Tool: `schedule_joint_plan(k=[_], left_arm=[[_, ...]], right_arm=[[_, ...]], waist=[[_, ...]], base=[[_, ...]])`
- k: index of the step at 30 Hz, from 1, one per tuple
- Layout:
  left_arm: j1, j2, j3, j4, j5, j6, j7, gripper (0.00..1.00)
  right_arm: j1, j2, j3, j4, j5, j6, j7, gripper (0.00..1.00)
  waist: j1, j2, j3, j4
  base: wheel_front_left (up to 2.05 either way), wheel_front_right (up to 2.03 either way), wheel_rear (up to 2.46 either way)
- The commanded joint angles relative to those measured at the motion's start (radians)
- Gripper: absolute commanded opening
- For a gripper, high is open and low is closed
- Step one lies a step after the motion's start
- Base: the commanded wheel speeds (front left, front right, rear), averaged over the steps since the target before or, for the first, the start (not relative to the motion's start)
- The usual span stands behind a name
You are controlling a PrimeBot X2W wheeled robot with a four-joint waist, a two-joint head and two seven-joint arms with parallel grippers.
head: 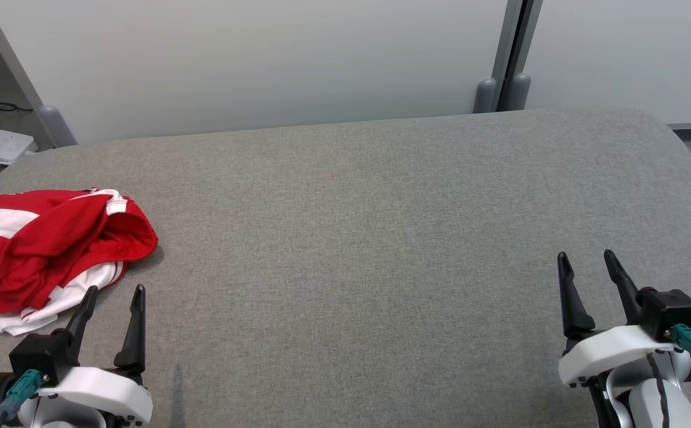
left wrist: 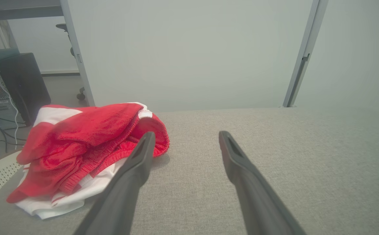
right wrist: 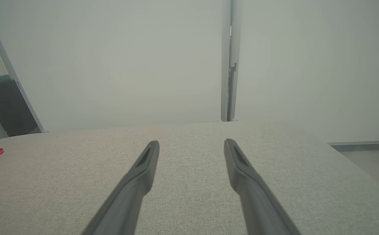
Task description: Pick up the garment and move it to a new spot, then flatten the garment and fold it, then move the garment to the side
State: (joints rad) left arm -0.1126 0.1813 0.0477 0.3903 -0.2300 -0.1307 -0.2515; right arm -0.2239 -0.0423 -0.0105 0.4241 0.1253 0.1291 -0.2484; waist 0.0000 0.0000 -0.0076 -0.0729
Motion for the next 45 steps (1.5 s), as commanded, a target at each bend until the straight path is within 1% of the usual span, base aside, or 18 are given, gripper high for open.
schedule_joint_plan(k=[1,4,11,15,17,22,27,28,35,40,43,45], left_arm=[[-0.051,0.027,0.037,-0.018,0.005,0.0,-0.01,1.0],[-0.052,0.025,0.039,-0.01,0.007,0.0,-0.01,1.0],[-0.054,0.024,0.047,-0.006,0.013,0.0,-0.01,1.0],[-0.054,0.021,0.053,-0.001,0.014,0.0,-0.01,1.0],[-0.056,0.019,0.058,0.001,0.015,0.0,-0.01,1.0],[-0.058,0.021,0.067,0.009,0.011,0.0,-0.01,1.0],[-0.054,0.029,0.075,0.016,0.008,0.0,-0.01,1.0],[-0.052,0.029,0.077,0.019,0.009,0.0,-0.01,1.0],[-0.051,0.022,0.08,0.044,0.02,0.0,-0.01,1.0],[-0.051,0.017,0.074,0.068,0.02,0.0,-0.01,1.0],[-0.046,0.017,0.067,0.069,0.005,0.0,-0.01,1.0],[-0.047,0.028,0.05,0.073,-0.013,0.0,-0.01,1.0]], right_arm=[[-0.017,-0.008,0.022,-0.013,-0.002,0.002,-0.013,1.0],[-0.025,-0.008,0.02,0.0,-0.004,0.002,-0.013,1.0],[-0.029,-0.008,0.016,-0.014,-0.006,0.002,-0.013,1.0],[-0.031,-0.008,0.018,-0.018,-0.004,0.002,-0.013,1.0],[-0.033,-0.008,0.022,-0.024,-0.003,0.002,-0.013,1.0],[-0.037,-0.008,0.04,-0.03,-0.003,0.002,-0.013,1.0],[-0.051,-0.008,0.075,-0.022,0.008,0.002,-0.013,1.0],[-0.057,-0.008,0.091,-0.016,0.016,0.002,-0.013,1.0],[-0.066,-0.008,0.14,0.018,0.041,0.002,-0.013,1.0],[-0.055,-0.008,0.14,0.037,0.054,0.002,-0.013,1.0],[-0.051,-0.008,0.14,0.039,0.054,0.002,-0.013,1.0],[-0.054,-0.008,0.146,0.041,0.053,0.002,-0.013,1.0]], waist=[[0.0,0.0,-0.001,0.001],[0.0,0.0,-0.002,0.001],[0.0,0.0,-0.004,0.008],[0.0,0.0,-0.004,0.02],[0.0,0.0,-0.002,0.037],[0.0,0.0,0.001,0.113],[0.0,0.0,-0.004,0.221],[0.0,0.0,-0.009,0.265],[0.0,0.0,-0.034,0.401],[0.0,0.0,-0.05,0.456],[0.0,0.0,-0.048,0.459],[0.0,0.0,-0.041,0.449]], base=[[0.0,0.0,0.0],[0.0,0.0,0.0],[0.0,0.0,0.0],[0.0,0.0,0.0],[0.0,0.0,0.0],[0.0,0.0,0.0],[0.0,0.0,0.0],[0.0,0.0,0.0],[0.0,0.0,0.0],[0.0,0.0,0.0],[0.0,0.0,0.0],[0.0,0.0,0.0]])
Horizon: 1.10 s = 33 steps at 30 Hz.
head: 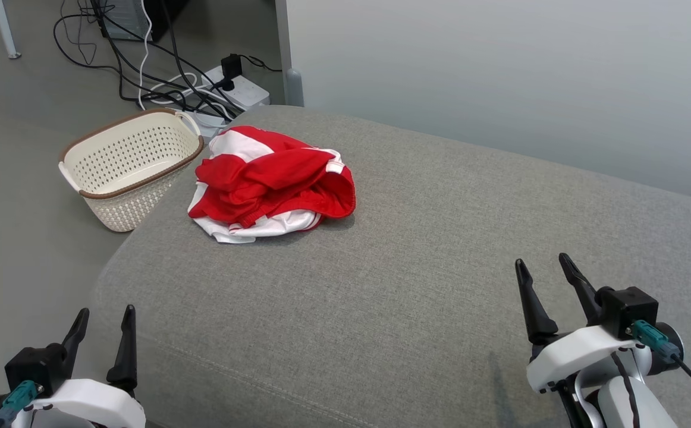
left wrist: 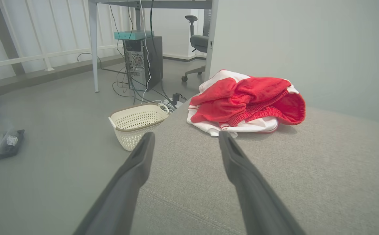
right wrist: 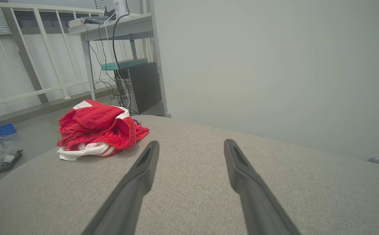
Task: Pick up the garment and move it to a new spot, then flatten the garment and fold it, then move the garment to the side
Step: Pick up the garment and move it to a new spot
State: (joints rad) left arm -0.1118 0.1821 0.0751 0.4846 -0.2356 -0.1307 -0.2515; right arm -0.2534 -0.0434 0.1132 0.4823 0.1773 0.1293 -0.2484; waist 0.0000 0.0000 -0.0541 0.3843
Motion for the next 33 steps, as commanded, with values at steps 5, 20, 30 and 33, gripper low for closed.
schedule_joint_plan(k=[5,20,30,33], left_arm=[[-0.079,0.065,-0.034,-0.002,-0.064,0.0,-0.01,1.0],[-0.387,0.3,-0.236,0.064,-0.358,0.0,-0.01,1.0],[-0.511,0.454,-0.253,0.167,-0.52,0.0,-0.01,1.0],[-0.525,0.485,-0.239,0.221,-0.562,0.0,-0.01,1.0]], right_arm=[[-0.034,-0.007,0.037,-0.012,-0.004,0.001,-0.013,1.0],[-0.117,-0.007,0.067,-0.083,-0.057,0.001,-0.013,1.0],[-0.129,-0.007,0.097,-0.209,-0.081,0.001,-0.013,1.0],[-0.121,-0.007,0.099,-0.25,-0.086,0.001,-0.013,1.0]], waist=[[0.0,0.0,0.034,-0.055],[0.0,0.0,0.262,-0.265],[0.0,0.0,0.397,-0.401],[0.0,0.0,0.431,-0.431]], base=[[0.0,0.0,0.0],[0.0,0.0,0.0],[0.0,0.0,0.0],[0.0,0.0,0.0]])
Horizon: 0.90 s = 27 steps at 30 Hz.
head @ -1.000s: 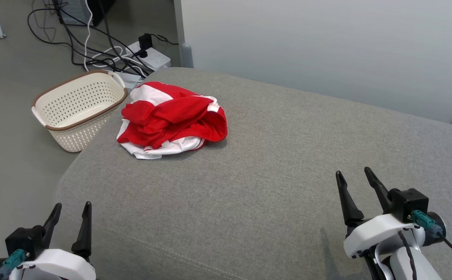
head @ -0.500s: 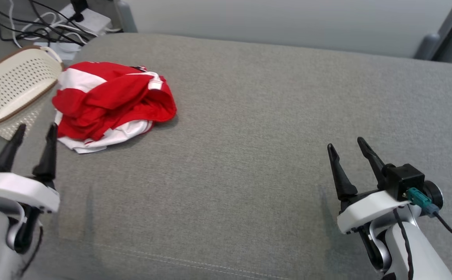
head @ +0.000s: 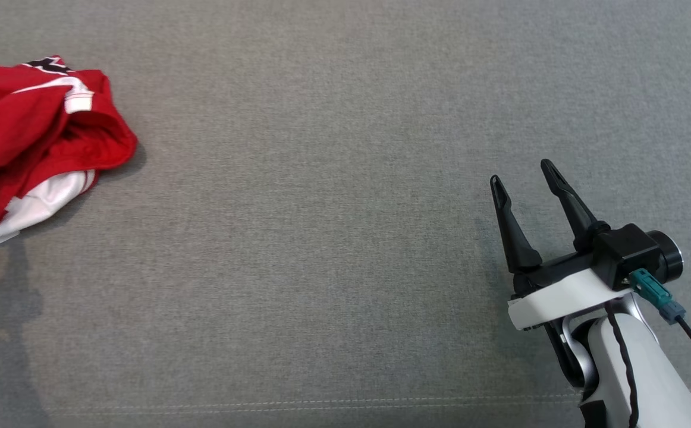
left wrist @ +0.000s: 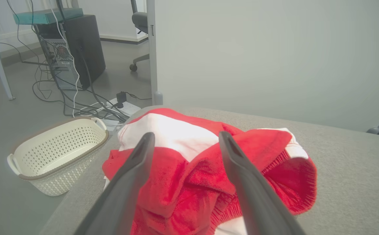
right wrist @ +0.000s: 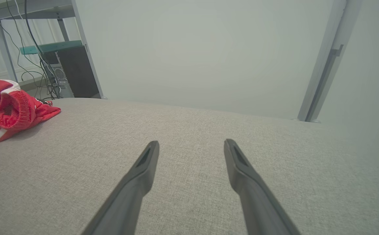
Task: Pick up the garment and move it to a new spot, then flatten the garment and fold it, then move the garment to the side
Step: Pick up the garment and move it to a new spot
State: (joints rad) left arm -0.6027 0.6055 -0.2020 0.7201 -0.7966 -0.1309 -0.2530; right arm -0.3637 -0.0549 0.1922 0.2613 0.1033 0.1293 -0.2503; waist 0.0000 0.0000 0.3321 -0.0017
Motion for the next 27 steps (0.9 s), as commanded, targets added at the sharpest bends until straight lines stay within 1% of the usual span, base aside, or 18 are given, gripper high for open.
schedule_joint_plan(k=[1,6,9,10,11,14,17,19,21,22,23,24,25,27], left_arm=[[-0.037,0.069,0.041,0.01,-0.018,0.0,-0.009,1.0],[-0.061,0.098,0.05,0.113,-0.103,0.0,-0.009,1.0],[-0.078,0.11,0.022,0.15,-0.13,0.0,-0.009,1.0],[-0.085,0.114,0.012,0.163,-0.13,0.0,-0.009,0.36],[-0.093,0.116,0.005,0.178,-0.131,0.0,-0.009,0.0],[-0.121,0.124,-0.005,0.189,-0.086,0.0,-0.009,0.0],[-0.146,0.116,0.047,0.133,0.002,0.0,-0.009,0.0],[-0.148,0.095,0.093,0.065,0.064,0.0,-0.009,0.0],[-0.145,0.067,0.115,-0.021,0.127,0.0,-0.009,0.0],[-0.145,0.067,0.115,-0.021,0.127,0.0,-0.009,0.0],[-0.141,0.036,0.131,-0.11,0.176,0.0,-0.009,0.0],[-0.139,0.02,0.135,-0.154,0.197,0.0,-0.009,0.0],[-0.139,0.02,0.135,-0.154,0.197,0.0,-0.009,0.0],[-0.131,-0.014,0.131,-0.249,0.229,0.0,-0.009,0.0]], right_arm=[[-0.006,0.005,0.02,-0.041,-0.013,0.001,-0.011,1.0],[0.02,0.005,0.018,-0.078,-0.015,0.001,-0.011,1.0],[0.032,0.005,0.008,-0.092,-0.021,0.001,-0.011,1.0],[0.035,0.005,0.005,-0.094,-0.023,0.001,-0.011,1.0],[0.037,0.005,0.002,-0.096,-0.024,0.001,-0.011,1.0],[0.042,0.005,-0.013,-0.1,-0.016,0.001,-0.011,1.0],[0.041,0.005,-0.019,-0.095,-0.007,0.001,-0.011,1.0],[0.037,0.005,-0.021,-0.086,0.003,0.001,-0.011,1.0],[0.033,0.005,-0.019,-0.073,0.012,0.001,-0.011,1.0],[0.033,0.005,-0.019,-0.073,0.012,0.001,-0.011,1.0],[0.032,0.005,-0.016,-0.062,0.025,0.001,-0.011,1.0],[0.033,0.005,-0.016,-0.056,0.031,0.001,-0.011,1.0],[0.033,0.005,-0.016,-0.056,0.031,0.001,-0.011,1.0],[0.035,0.005,-0.013,-0.045,0.045,0.001,-0.011,1.0]], waist=[[0.0,0.0,0.054,-0.054],[0.0,0.0,0.085,-0.092],[0.0,0.0,0.094,-0.099],[0.0,0.0,0.094,-0.099],[0.0,0.0,0.094,-0.098],[0.0,0.0,0.092,-0.09],[0.0,0.0,0.081,-0.074],[0.0,0.0,0.069,-0.067],[0.0,0.0,0.052,-0.061],[0.0,0.0,0.052,-0.061],[0.0,0.0,0.031,-0.059],[0.0,0.0,0.021,-0.06],[0.0,0.0,0.021,-0.06],[0.0,0.0,-0.002,-0.067]], base=[[0.0,0.0,0.0],[0.0,0.0,0.0],[0.0,0.0,0.0],[0.0,0.0,0.0],[0.0,0.0,0.0],[0.0,0.0,0.0],[0.0,0.0,0.0],[0.0,0.0,0.0],[0.0,0.0,0.0],[0.0,0.0,0.0],[0.0,0.0,0.0],[0.0,0.0,0.0],[0.0,0.0,0.0],[0.0,0.0,0.0]])
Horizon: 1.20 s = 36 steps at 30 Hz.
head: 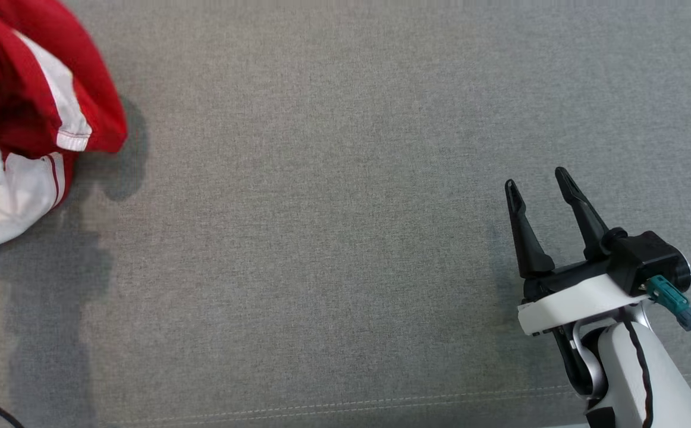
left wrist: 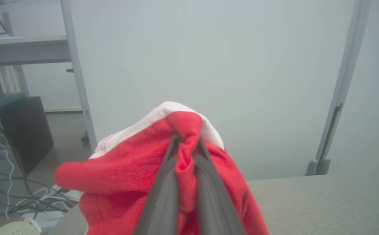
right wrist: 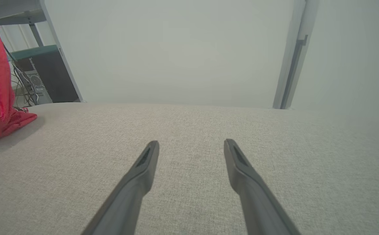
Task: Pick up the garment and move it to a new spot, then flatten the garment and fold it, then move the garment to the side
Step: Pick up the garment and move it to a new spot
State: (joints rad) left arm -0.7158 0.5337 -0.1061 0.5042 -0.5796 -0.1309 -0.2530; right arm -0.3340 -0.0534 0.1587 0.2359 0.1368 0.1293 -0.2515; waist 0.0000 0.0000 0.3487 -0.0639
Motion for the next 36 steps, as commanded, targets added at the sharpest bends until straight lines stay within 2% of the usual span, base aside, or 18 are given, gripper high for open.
schedule_joint_plan(k=[1,6,10,14,16,21,22,23,29,36], left_arm=[[-0.012,0.04,0.023,-0.081,0.024,0.0,-0.009,0.0],[0.03,-0.046,-0.072,-0.269,0.032,0.0,-0.009,0.0],[0.071,-0.093,-0.169,-0.328,0.045,0.0,-0.009,0.0],[0.116,-0.126,-0.259,-0.316,0.073,0.0,-0.009,0.0],[0.158,-0.139,-0.3,-0.257,0.108,0.0,-0.009,0.0],[0.238,-0.147,-0.298,-0.138,0.125,0.0,-0.009,0.0],[0.254,-0.146,-0.302,-0.127,0.121,0.0,-0.009,0.34],[0.267,-0.143,-0.302,-0.118,0.122,0.0,-0.009,0.99],[0.323,-0.165,-0.195,-0.127,0.132,0.0,-0.009,1.0],[0.423,-0.199,-0.043,-0.18,0.18,0.0,-0.009,1.0]], right_arm=[[0.008,0.003,0.021,-0.014,0.021,0.001,-0.01,1.0],[0.022,0.003,0.024,0.003,0.044,0.001,-0.01,1.0],[0.033,0.003,0.031,0.002,0.057,0.001,-0.01,1.0],[0.046,0.003,0.04,-0.009,0.066,0.001,-0.01,1.0],[0.057,0.003,0.059,-0.022,0.076,0.001,-0.01,1.0],[0.066,0.003,0.091,-0.049,0.091,0.001,-0.01,1.0],[0.067,0.003,0.096,-0.053,0.093,0.001,-0.01,1.0],[0.068,0.003,0.097,-0.055,0.092,0.001,-0.01,1.0],[0.07,0.003,0.079,-0.047,0.091,0.001,-0.01,1.0],[0.061,0.003,0.062,0.008,0.094,0.001,-0.01,1.0]], waist=[[0.0,0.0,-0.029,-0.009],[0.0,0.0,-0.072,-0.05],[0.0,0.0,-0.093,-0.102],[0.0,0.0,-0.1,-0.163],[0.0,0.0,-0.094,-0.213],[0.0,0.0,-0.079,-0.283],[0.0,0.0,-0.078,-0.291],[0.0,0.0,-0.078,-0.294],[0.0,0.0,-0.113,-0.266],[0.0,0.0,-0.193,-0.184]], base=[[0.0,0.0,0.0],[0.0,0.0,0.0],[0.0,0.0,0.0],[0.0,0.0,0.0],[0.0,0.0,0.0],[0.0,0.0,0.0],[0.0,0.0,0.0],[0.0,0.0,0.0],[0.0,0.0,0.0],[0.0,0.0,0.0]])
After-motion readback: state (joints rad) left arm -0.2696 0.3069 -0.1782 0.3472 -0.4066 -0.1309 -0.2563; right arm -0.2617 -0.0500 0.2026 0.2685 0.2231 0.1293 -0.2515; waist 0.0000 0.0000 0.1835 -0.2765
